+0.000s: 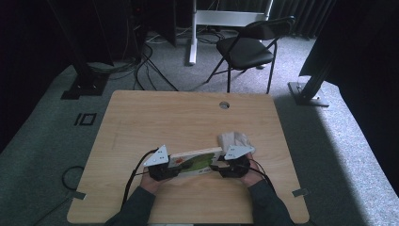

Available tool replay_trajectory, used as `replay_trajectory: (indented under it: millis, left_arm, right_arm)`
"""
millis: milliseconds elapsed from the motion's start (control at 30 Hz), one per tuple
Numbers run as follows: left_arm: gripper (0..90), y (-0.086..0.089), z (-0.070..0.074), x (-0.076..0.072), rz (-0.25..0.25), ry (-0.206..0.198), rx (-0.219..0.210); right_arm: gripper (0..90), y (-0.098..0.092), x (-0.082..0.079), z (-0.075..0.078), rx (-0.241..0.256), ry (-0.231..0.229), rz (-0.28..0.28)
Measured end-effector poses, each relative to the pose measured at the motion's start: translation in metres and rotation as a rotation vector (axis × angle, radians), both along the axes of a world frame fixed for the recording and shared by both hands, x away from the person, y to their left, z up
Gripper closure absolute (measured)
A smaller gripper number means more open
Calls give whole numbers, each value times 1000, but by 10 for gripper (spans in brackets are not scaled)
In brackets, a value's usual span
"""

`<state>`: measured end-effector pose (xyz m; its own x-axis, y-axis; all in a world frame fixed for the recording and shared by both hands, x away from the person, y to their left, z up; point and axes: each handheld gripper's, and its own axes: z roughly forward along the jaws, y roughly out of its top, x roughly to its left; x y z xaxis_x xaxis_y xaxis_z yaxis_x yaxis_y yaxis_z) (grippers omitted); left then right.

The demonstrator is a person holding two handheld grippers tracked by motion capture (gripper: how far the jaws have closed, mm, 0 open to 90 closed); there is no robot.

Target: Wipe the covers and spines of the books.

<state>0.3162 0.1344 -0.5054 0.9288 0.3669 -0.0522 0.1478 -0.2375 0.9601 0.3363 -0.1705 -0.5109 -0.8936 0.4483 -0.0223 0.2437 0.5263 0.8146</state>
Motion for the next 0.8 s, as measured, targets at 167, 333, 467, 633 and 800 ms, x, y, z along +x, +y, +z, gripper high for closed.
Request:
replay_trajectory:
  millis: [167, 333, 467, 633, 800]
  left_arm:
    - [781, 10, 5, -1, 51, -1, -4]
    - [781, 13, 8, -2, 77, -1, 6]
    - [781, 16, 9, -3, 91, -3, 14]
    - [781, 18, 10, -3, 103, -1, 17]
    - [781, 19, 9, -3, 112, 5, 31]
  right_arm:
    - [535, -3, 2, 6, -11, -22, -110]
    - [448, -8, 5, 10, -5, -23, -168]
    - [402, -13, 9, 11, 0, -13, -217]
    - [344, -24, 16, 14, 23, -19, -303]
    - [308, -34, 25, 13, -10, -47, -402]
